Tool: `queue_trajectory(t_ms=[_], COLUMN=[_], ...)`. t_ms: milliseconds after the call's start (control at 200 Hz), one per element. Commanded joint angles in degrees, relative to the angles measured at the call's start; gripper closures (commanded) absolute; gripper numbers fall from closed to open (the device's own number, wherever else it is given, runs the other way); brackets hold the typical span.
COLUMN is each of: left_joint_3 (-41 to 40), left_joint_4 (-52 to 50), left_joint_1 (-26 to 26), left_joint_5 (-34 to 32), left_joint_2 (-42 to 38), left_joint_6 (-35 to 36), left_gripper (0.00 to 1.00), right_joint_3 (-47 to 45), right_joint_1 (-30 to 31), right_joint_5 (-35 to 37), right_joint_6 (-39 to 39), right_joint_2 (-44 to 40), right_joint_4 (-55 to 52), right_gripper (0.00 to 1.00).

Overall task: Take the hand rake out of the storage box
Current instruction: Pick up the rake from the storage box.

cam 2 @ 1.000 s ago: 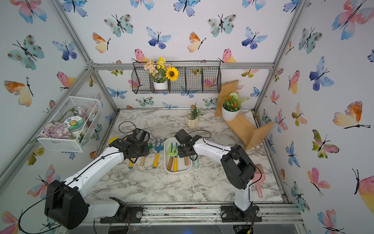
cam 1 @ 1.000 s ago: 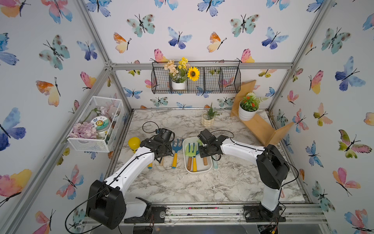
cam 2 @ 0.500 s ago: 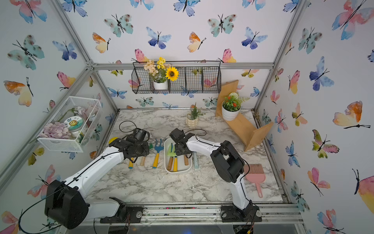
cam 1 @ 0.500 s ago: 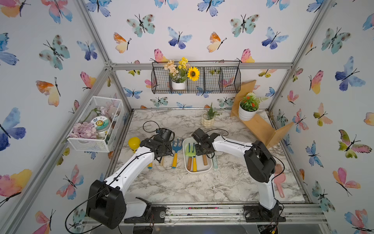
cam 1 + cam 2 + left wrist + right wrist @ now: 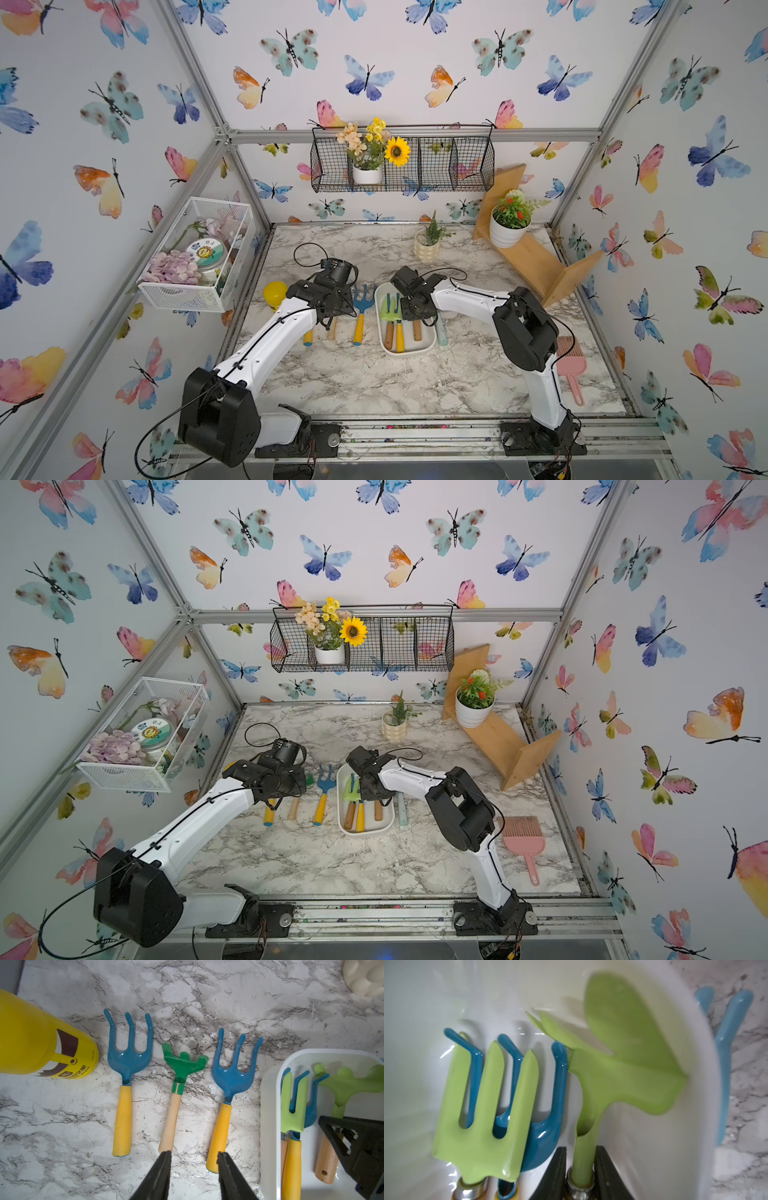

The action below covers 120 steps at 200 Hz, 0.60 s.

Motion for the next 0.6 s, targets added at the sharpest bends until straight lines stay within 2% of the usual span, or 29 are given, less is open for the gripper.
queue_trajectory(t_ms=[0, 596], left_joint_3=[0.1, 0.5], left_joint_4=[0.0, -0.4], left_joint_1=[0.5, 0.8], left_joint_5=[2.0, 1.7], left_joint_2=[-0.7, -0.3], left_joint_6=[0.7, 0.4], left_gripper=[0.58, 0.58], right_joint_3=[0.8, -0.8], right_joint_1=[0.2, 0.1], right_joint_5=[0.9, -2.6], right_joint_6=[0.6, -2.1], right_joint_2=[0.1, -9.2], right_joint_4=[-1.2, 1.4], right_gripper=[0.74, 0.81])
